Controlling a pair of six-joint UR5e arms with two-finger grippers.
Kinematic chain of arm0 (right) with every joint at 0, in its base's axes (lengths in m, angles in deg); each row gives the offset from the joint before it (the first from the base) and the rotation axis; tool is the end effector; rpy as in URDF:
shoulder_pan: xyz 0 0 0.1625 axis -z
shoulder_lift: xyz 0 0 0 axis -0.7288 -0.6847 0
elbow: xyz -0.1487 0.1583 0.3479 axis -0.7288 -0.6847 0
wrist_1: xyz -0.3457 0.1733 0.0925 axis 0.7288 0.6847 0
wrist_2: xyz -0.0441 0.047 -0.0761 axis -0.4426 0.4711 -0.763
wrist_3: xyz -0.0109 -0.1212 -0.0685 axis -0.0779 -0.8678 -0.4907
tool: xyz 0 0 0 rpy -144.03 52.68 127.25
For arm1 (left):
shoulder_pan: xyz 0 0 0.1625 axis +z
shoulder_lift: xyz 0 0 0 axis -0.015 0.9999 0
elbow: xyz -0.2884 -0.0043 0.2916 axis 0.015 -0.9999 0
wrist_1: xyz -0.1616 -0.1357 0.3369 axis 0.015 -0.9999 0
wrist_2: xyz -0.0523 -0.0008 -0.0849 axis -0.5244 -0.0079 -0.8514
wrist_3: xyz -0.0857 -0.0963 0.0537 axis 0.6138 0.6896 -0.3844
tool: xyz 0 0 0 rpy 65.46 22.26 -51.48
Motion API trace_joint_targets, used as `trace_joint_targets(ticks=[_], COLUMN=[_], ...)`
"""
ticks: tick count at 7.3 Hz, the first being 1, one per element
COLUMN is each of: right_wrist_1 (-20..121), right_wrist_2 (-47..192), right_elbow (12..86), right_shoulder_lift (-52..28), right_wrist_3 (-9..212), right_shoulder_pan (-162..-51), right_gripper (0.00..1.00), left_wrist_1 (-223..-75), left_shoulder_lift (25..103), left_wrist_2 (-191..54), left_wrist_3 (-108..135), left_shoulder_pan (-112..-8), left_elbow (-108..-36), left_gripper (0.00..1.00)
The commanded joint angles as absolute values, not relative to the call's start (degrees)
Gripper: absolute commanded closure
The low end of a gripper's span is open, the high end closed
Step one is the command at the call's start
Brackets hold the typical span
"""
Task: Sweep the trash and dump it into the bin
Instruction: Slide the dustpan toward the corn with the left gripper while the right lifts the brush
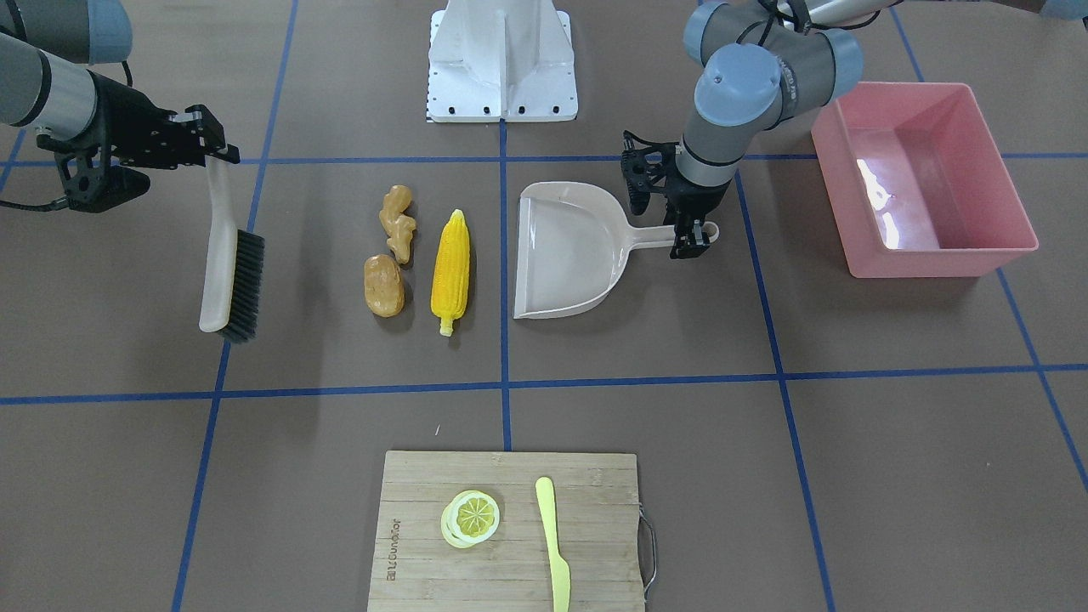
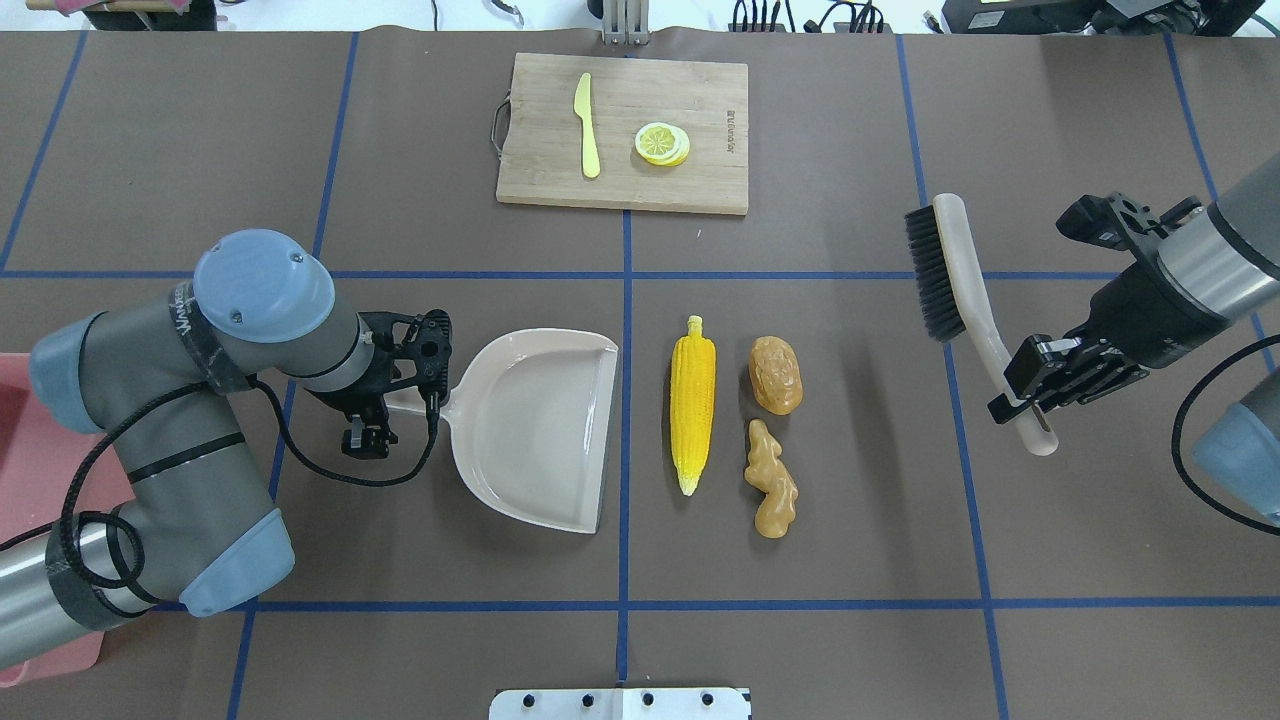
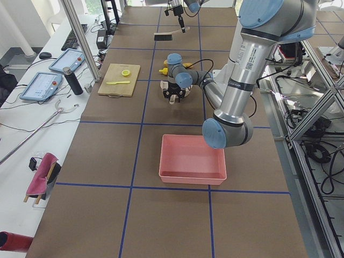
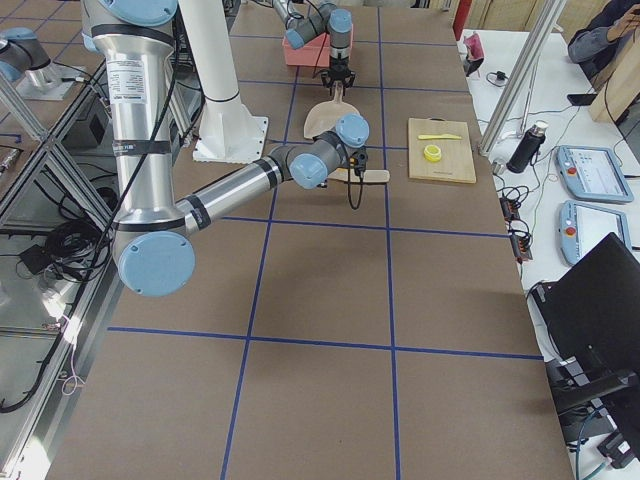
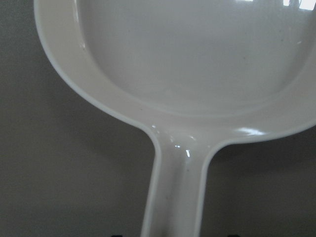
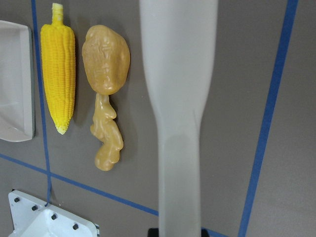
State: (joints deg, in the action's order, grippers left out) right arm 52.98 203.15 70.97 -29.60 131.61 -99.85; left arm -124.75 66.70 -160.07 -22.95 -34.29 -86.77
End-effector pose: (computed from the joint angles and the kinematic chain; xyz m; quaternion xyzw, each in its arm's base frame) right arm -0.2743 -0.3781 0.3887 -0.1246 -0.5573 -0.1059 0.8140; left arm 0.4653 -0.4016 0.3492 0.2621 0.2790 0.6327 0.6732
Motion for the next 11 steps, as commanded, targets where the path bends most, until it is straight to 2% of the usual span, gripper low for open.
trace_joint_targets(ticks=[1,4,5,7,8,11], right_wrist_1=[46.94,30.42,23.66,10.48,2.58,0.03], right_wrist_2=[202.5,197.14,196.08,195.2,194.5,194.49], right_elbow=[70.71,67.91,66.85,63.7,60.28,57.88], right_shoulder_lift=[-29.78,-32.39,-35.37,-37.25,-36.64,-33.05], right_wrist_3=[140.9,150.97,152.12,159.64,165.51,169.44], right_shoulder_pan=[-95.68,-90.48,-90.47,-90.47,-90.38,-86.18], right_gripper=[1.0,1.0,1.0,1.0,1.0,1.0], left_wrist_1=[-122.65,-116.33,-111.87,-111.91,-112.17,-114.9], left_shoulder_lift=[66.48,68.31,72.15,78.49,78.35,77.9], left_wrist_2=[-161.3,-161.31,-160.87,-160.43,-160.43,-160.34], left_wrist_3=[-22.93,-23.02,-23.02,-22.85,-23.11,-26.01], left_shoulder_pan=[-34.52,-37.6,-37.43,-36.29,-36.02,-34.7], left_elbow=[-88.01,-89.07,-87.94,-81.71,-81.6,-82.04], left_gripper=[1.0,1.0,1.0,1.0,1.0,1.0])
